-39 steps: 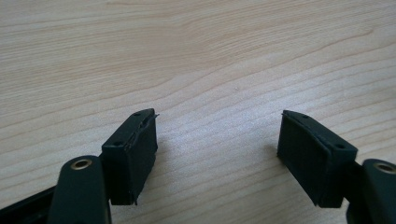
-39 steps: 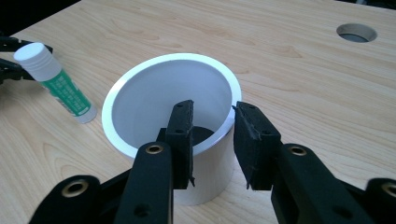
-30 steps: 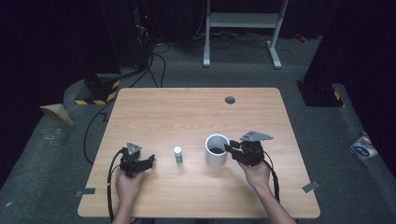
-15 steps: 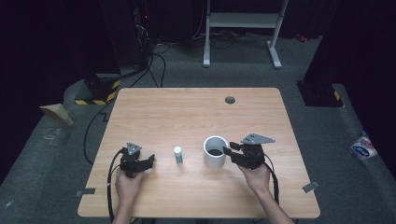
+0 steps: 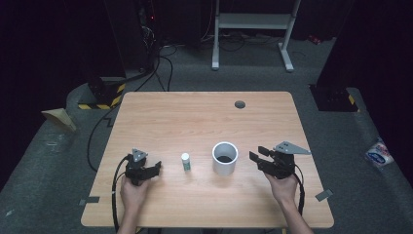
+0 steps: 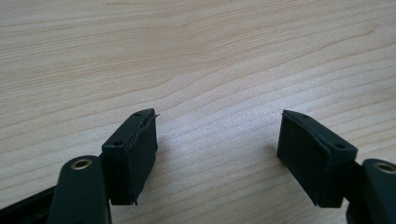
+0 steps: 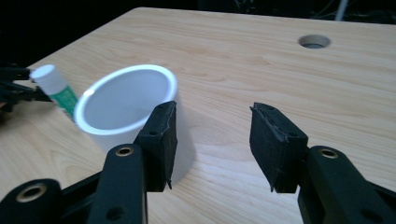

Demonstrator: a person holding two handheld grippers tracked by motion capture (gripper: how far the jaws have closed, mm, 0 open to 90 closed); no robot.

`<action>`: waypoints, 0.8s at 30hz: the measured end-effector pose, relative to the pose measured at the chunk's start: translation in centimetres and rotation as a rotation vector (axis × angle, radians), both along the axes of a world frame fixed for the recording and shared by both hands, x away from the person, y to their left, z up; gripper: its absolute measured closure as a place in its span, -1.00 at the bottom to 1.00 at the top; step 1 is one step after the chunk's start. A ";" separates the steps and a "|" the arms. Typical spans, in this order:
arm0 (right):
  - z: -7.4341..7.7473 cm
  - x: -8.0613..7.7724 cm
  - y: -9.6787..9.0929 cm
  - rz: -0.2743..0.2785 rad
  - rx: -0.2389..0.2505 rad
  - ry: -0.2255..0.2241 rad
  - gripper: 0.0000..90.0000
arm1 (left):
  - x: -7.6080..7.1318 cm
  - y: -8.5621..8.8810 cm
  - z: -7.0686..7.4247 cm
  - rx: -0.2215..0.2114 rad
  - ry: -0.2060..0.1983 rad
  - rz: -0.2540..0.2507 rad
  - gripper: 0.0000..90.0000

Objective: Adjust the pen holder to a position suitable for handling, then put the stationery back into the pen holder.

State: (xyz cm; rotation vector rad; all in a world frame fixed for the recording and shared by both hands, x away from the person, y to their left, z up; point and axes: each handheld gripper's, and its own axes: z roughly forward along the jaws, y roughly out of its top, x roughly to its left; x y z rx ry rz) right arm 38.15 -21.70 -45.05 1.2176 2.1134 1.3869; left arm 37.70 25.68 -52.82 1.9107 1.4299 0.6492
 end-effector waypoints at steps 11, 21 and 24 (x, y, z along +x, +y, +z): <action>-1.7 0.2 -2.0 -0.081 -0.038 0.031 0.10 | 0.0 0.0 0.0 0.003 0.001 -0.003 -0.37; -3.3 -0.1 -2.8 -0.117 -0.088 0.051 0.09 | 0.0 0.0 0.0 0.003 0.001 -0.003 -0.37; -4.0 -0.1 -3.1 -0.129 -0.097 0.071 0.08 | 0.0 0.0 0.0 0.004 0.001 -0.003 -0.37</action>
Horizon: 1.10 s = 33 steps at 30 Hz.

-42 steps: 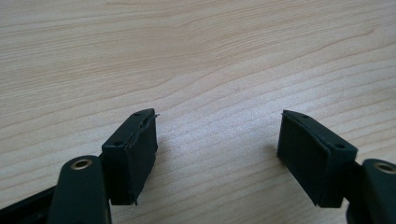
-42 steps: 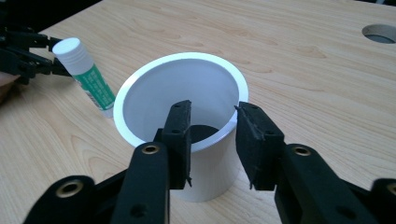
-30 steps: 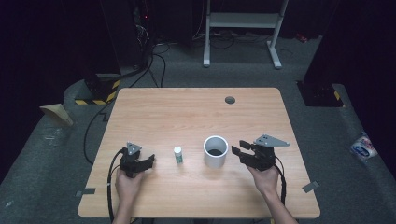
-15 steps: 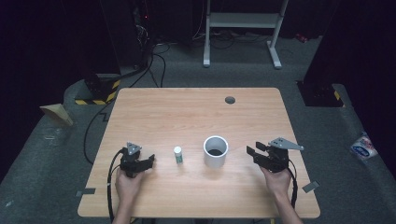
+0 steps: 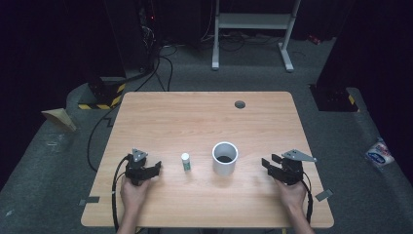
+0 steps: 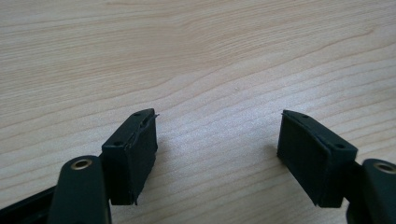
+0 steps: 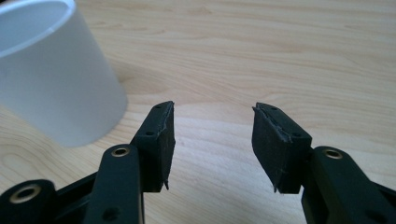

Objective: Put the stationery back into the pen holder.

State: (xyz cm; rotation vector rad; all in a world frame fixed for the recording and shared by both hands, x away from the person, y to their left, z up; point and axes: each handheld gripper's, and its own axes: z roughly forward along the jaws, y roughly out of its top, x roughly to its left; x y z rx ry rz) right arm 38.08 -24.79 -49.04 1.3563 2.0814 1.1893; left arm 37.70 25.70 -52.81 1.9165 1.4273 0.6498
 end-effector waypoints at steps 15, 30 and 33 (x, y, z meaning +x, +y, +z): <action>-2.5 0.3 -0.5 -0.029 -0.131 0.048 0.05 | 0.0 0.0 0.0 -0.006 0.000 0.000 -0.38; -3.2 0.7 0.3 -0.027 -0.189 0.061 -0.05 | -0.3 -0.3 0.2 -0.001 0.034 -0.031 -0.55; -3.2 0.7 0.3 -0.028 -0.189 0.061 -0.05 | -0.7 -0.5 0.4 -0.002 0.032 -0.044 -0.54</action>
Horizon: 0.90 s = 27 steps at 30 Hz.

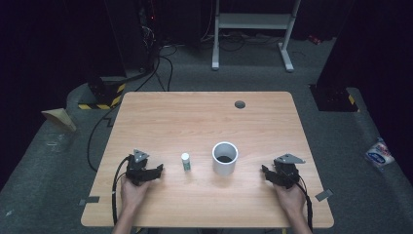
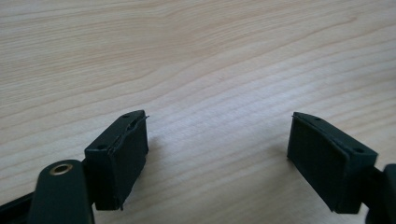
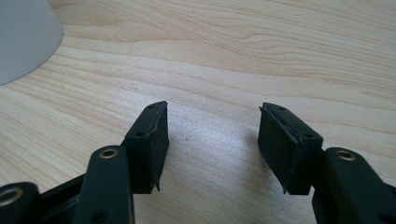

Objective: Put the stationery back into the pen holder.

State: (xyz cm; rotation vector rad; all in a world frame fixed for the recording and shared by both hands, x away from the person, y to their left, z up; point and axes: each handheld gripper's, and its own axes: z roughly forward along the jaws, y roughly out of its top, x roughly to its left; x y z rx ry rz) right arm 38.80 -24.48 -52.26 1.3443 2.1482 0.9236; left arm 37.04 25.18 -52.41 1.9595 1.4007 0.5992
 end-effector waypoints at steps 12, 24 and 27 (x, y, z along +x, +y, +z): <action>0.0 0.0 0.0 -0.001 -0.001 0.000 -0.06 | -2.0 -1.1 1.5 -0.038 -0.036 -0.064 -0.49; 0.0 0.0 0.1 -0.019 0.000 0.001 -0.06 | -3.2 -3.1 2.2 -0.105 -0.030 -0.141 -0.49; 0.0 0.0 0.1 -0.019 0.001 0.001 -0.06 | -3.2 -3.2 2.3 -0.119 -0.036 -0.154 -0.47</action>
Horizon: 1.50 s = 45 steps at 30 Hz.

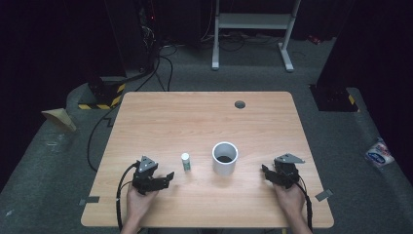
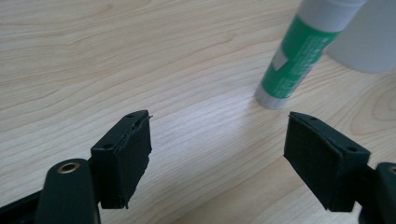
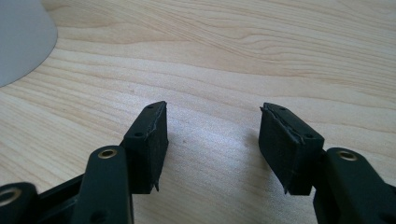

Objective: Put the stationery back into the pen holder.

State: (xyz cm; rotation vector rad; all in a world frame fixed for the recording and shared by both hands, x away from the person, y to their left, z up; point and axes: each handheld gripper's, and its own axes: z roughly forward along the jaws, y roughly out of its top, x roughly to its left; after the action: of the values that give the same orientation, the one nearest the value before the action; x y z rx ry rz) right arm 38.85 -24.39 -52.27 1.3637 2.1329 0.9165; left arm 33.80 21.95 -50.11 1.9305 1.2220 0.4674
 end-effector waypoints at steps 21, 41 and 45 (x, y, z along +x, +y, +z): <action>0.0 -0.1 0.0 0.009 -0.002 -0.001 -0.10 | 0.2 -2.5 1.1 -0.003 -0.051 -0.060 -0.40; 0.0 -0.1 0.0 0.006 0.000 0.001 -0.10 | 1.8 -4.8 1.0 0.008 -0.074 -0.089 -0.18; 0.0 -0.1 0.0 0.006 0.000 0.001 -0.11 | 2.1 -5.2 1.1 0.012 -0.084 -0.092 -0.12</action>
State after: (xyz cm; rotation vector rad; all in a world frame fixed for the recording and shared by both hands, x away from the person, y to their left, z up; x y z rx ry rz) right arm 38.74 -24.37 -52.27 1.3582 2.1393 0.9181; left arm 35.90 16.71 -49.06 1.9480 1.0744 0.5037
